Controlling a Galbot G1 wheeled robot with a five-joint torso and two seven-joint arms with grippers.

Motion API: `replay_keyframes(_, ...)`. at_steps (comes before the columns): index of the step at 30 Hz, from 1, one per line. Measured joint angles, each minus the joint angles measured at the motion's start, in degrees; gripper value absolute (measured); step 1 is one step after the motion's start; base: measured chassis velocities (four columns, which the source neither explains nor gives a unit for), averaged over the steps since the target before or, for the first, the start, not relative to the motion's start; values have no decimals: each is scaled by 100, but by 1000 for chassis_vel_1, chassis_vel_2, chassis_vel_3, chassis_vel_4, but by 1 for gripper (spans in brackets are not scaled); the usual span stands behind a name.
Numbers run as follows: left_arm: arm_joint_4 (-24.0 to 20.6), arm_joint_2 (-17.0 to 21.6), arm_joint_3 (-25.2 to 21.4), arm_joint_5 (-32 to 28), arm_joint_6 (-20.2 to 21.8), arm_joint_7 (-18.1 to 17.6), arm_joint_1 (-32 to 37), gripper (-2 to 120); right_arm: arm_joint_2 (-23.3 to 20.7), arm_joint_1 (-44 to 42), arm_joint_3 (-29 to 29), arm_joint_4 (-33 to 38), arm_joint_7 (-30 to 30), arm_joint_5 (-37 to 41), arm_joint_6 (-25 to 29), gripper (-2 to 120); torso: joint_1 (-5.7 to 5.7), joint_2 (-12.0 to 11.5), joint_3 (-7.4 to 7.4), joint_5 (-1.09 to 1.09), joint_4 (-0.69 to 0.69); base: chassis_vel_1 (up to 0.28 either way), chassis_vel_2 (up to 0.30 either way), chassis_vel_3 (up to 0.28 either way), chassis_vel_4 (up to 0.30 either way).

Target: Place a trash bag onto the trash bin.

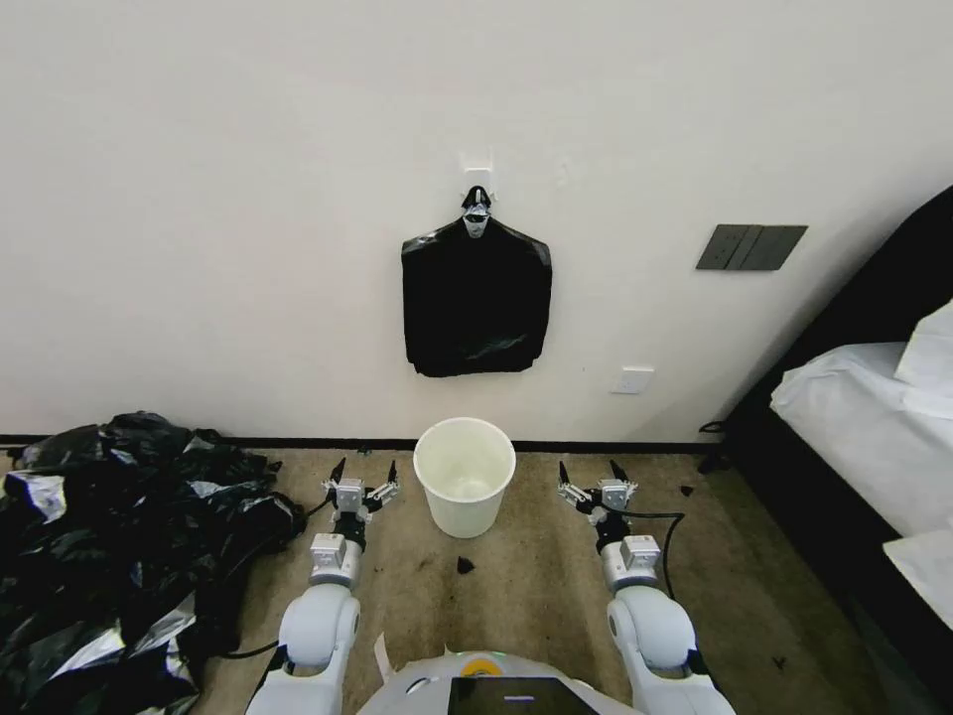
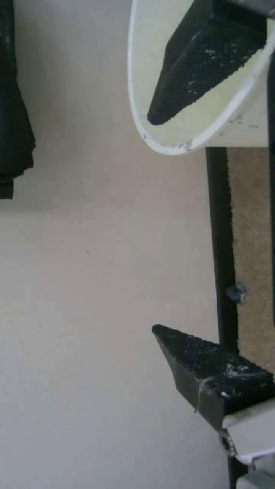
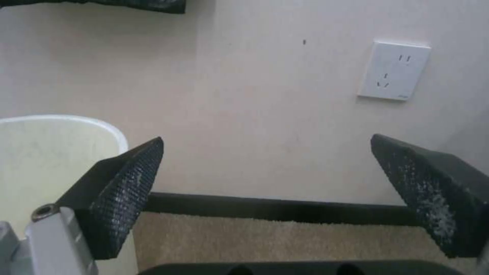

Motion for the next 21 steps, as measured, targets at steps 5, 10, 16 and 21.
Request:
replay_keyframes(5,0,0,0,0,0,0,0,100,0,0,0,0,0,0,0,100,0,0,0,0,0,0,0,0,0)
replay_keyframes(10,132,-21,-120,-203,-214,17,133,100,-44,36,-74,-92,120,4,107,100,0,0,-1,-1,-7,0,0,0,0)
replay_keyframes(16,490,-51,-620,-864,-991,43,651,100,-413,343,-729,-862,1143,92,1063,100,0,0,-1,3,2,0,0,0,0)
replay_keyframes(21,328,16,-737,-751,-1095,183,686,100,-696,575,-1185,-1400,1730,137,1730,100,0,0,0,3,-1,0,0,0,0)
